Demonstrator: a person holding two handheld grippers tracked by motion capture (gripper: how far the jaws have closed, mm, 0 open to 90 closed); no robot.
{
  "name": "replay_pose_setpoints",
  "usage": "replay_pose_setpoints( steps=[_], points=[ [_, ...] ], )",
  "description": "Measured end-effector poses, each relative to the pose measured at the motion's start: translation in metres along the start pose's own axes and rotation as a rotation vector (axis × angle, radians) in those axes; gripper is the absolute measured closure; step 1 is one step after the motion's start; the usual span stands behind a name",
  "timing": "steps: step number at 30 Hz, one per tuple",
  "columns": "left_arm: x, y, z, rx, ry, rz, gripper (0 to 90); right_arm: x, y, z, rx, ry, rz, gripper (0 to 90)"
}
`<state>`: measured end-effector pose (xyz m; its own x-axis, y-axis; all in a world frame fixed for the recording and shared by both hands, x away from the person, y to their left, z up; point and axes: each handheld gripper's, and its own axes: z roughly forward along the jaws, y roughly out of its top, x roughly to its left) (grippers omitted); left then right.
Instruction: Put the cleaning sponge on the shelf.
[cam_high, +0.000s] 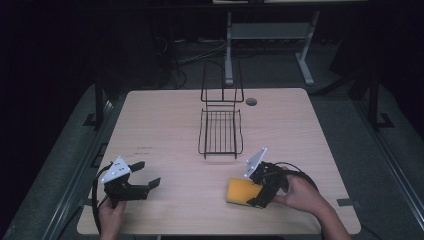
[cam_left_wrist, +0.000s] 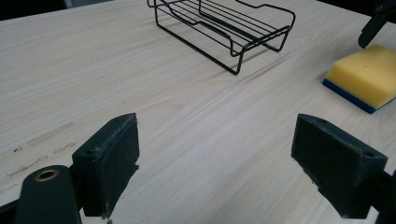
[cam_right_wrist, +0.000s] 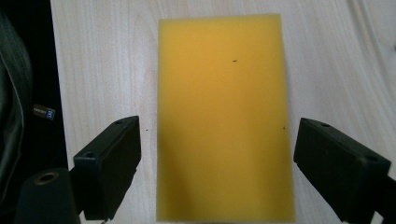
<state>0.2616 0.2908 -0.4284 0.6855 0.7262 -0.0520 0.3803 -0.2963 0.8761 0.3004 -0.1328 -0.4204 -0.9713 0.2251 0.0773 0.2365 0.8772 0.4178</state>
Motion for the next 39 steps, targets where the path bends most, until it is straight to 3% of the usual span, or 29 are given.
replay_pose_setpoints(
  steps=[16, 39],
  points=[
    [0.000, 0.000, 0.000, -0.002, -0.002, -0.001, 14.6, -0.001, 0.001, 0.014, 0.010, 0.012, 0.014, 13.8],
    [0.000, 0.000, 0.000, -0.005, -0.006, 0.000, 14.6, 0.002, 0.000, 0.027, 0.020, -0.027, 0.003, 14.8]
  ],
)
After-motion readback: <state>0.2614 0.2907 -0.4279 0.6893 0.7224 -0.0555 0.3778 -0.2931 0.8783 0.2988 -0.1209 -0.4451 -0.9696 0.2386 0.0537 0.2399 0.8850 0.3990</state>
